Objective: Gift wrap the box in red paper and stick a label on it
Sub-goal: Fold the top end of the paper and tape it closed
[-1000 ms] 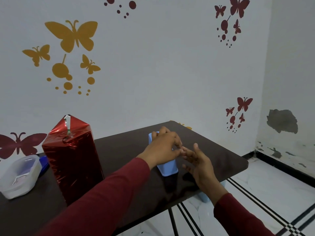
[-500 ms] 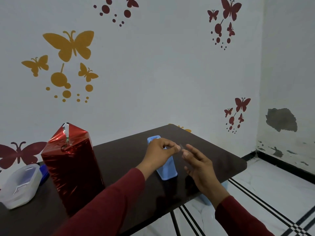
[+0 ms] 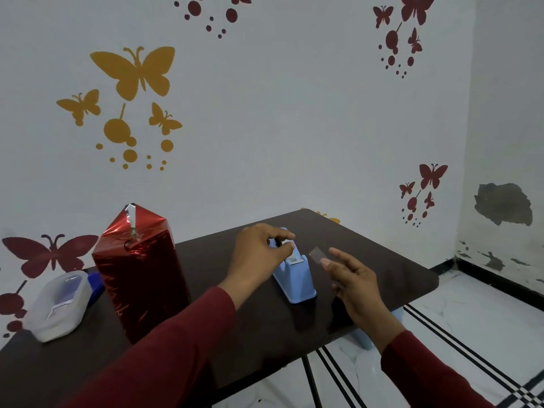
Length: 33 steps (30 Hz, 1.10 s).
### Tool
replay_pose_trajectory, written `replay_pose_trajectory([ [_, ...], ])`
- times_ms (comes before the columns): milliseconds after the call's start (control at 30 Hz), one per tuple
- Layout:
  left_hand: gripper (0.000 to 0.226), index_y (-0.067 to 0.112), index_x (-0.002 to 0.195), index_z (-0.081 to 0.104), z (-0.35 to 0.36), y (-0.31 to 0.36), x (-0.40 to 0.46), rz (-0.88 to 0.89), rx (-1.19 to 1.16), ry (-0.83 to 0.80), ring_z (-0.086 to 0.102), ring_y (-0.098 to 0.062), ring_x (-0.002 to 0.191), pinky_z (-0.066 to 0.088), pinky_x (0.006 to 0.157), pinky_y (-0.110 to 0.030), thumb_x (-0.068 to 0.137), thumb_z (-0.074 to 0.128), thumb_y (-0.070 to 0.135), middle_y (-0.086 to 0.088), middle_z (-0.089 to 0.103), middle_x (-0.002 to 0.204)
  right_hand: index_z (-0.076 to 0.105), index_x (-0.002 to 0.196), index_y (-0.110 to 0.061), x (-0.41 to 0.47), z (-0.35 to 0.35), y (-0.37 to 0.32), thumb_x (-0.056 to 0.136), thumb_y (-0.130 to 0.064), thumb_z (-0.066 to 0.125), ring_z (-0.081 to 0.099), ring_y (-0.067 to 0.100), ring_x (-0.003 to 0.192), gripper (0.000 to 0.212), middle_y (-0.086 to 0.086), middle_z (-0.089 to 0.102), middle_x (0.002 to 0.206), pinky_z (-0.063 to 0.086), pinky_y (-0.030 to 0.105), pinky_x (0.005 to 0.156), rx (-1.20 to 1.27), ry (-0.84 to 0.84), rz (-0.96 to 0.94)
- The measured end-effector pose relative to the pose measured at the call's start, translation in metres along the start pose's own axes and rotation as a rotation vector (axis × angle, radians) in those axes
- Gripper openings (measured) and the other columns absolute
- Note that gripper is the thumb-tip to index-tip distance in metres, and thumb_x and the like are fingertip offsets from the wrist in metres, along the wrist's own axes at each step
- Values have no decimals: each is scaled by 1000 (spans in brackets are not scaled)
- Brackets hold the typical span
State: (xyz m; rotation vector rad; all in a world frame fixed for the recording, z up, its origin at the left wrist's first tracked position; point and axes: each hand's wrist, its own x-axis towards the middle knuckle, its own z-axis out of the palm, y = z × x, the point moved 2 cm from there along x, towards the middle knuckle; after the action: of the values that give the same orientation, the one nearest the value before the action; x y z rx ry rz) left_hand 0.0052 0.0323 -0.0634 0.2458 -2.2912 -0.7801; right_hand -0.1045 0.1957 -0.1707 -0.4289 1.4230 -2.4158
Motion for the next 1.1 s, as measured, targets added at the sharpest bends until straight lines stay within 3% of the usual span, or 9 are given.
replay_pose_trajectory([
  [100,18,35,94,81,-32,4,-9,32,15,33,57,8,86,42,67,-6,84,79,21,16,73,93,71,124,-17,-5,8,-3,84,-9,81,62,9,69,43,3,80,93,46,25,61,-82,-22,-56],
  [200,19,37,93,80,-64,6,-17,61,34,51,59,-2,89,43,70,-7,85,79,19,16,74,94,70,124,-15,-13,31,-13,84,-4,80,72,6,79,42,5,81,100,52,18,58,-119,-61,-145],
  [400,16,32,94,82,-131,10,-35,118,30,167,65,-6,79,44,69,-9,88,77,18,17,73,93,66,128,-18,-33,126,-30,88,-2,77,75,12,87,44,0,80,106,55,23,60,-185,-257,-300],
  [633,21,33,99,81,-213,-4,-59,129,105,299,66,-8,81,45,74,-9,85,80,18,18,73,93,57,141,-32,-26,232,-33,86,-15,83,74,12,93,64,-12,73,122,58,26,84,-296,-382,-342],
  [767,50,42,116,73,-252,-29,-73,112,245,131,59,-6,104,43,86,-15,70,93,35,20,66,110,39,151,-46,-16,275,-32,83,-26,83,63,9,117,83,-13,62,137,49,39,106,-351,-416,-243],
  [867,70,50,127,64,-257,-48,-77,50,371,3,47,3,113,41,95,-22,64,94,47,25,58,115,33,150,-54,-12,297,-23,82,-23,81,57,17,127,89,-8,56,147,48,47,99,-319,-464,-93],
  [967,52,42,123,70,-253,-59,-66,60,429,72,49,1,106,41,89,-25,74,88,44,21,61,107,32,151,-54,-14,307,-16,83,-14,77,54,20,130,90,-6,53,149,42,45,91,-300,-490,-6],
  [1100,19,36,103,80,-254,-62,-48,40,307,148,59,-4,91,48,82,-25,84,82,37,13,69,91,33,152,-51,-12,311,-17,86,-3,70,52,21,129,89,-3,51,151,46,49,101,-261,-483,24],
])
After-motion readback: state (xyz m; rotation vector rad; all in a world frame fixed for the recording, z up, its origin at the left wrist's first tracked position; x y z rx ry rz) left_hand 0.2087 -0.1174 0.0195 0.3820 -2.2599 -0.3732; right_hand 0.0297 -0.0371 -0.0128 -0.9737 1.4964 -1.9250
